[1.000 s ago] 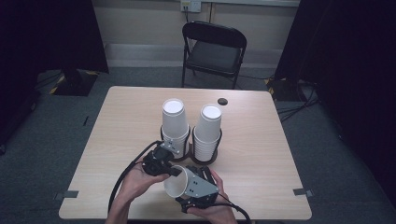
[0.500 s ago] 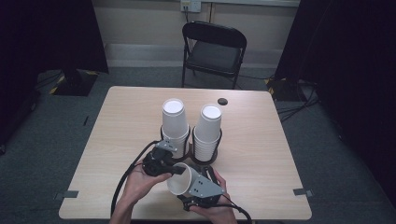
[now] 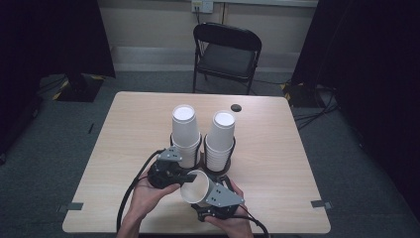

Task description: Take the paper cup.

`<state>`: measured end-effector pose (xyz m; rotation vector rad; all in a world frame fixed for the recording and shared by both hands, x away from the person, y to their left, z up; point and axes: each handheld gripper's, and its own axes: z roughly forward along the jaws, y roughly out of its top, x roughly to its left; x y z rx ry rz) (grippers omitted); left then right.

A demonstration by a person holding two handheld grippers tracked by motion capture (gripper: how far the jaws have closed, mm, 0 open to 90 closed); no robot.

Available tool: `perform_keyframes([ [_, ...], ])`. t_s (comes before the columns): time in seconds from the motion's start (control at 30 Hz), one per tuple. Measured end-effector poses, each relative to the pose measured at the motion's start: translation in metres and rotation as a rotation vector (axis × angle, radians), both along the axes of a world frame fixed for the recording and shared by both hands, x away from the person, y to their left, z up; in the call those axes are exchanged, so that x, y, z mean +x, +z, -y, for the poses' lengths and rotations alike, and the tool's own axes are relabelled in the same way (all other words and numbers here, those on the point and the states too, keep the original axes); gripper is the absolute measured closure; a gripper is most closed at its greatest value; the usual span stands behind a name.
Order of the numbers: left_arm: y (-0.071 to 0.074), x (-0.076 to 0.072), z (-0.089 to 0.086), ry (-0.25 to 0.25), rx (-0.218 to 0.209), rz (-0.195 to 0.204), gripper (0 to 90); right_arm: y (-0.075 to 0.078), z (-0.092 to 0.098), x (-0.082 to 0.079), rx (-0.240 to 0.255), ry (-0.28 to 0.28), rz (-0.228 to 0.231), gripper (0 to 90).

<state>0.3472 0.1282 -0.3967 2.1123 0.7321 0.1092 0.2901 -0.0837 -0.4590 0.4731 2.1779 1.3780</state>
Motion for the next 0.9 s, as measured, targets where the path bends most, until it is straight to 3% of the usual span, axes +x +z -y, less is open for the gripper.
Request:
perform_keyframes([
  [0.07,-0.001,0.0,-0.002,0.033,-0.017,0.001,70.1,-0.001,0.002,0.001,0.013,-0.009,-0.016,11.9],
  [0.27,-0.006,-0.002,-0.005,0.056,-0.041,0.026,63.6,-0.001,0.007,0.004,0.042,-0.017,-0.044,12.1],
  [0.47,-0.009,-0.008,-0.009,0.097,-0.08,0.11,57.8,-0.002,0.009,0.006,0.05,-0.033,-0.052,12.1],
  [0.6,-0.013,-0.011,-0.014,0.123,-0.132,0.132,54.2,-0.005,0.011,0.01,0.041,-0.035,-0.073,12.1],
  [0.8,-0.022,-0.015,-0.019,0.159,-0.194,0.162,39.8,-0.007,0.018,0.011,0.069,-0.059,-0.09,12.2],
  [0.9,-0.027,-0.018,-0.021,0.176,-0.191,0.182,35.4,-0.007,0.024,0.011,0.09,-0.068,-0.112,12.3],
])
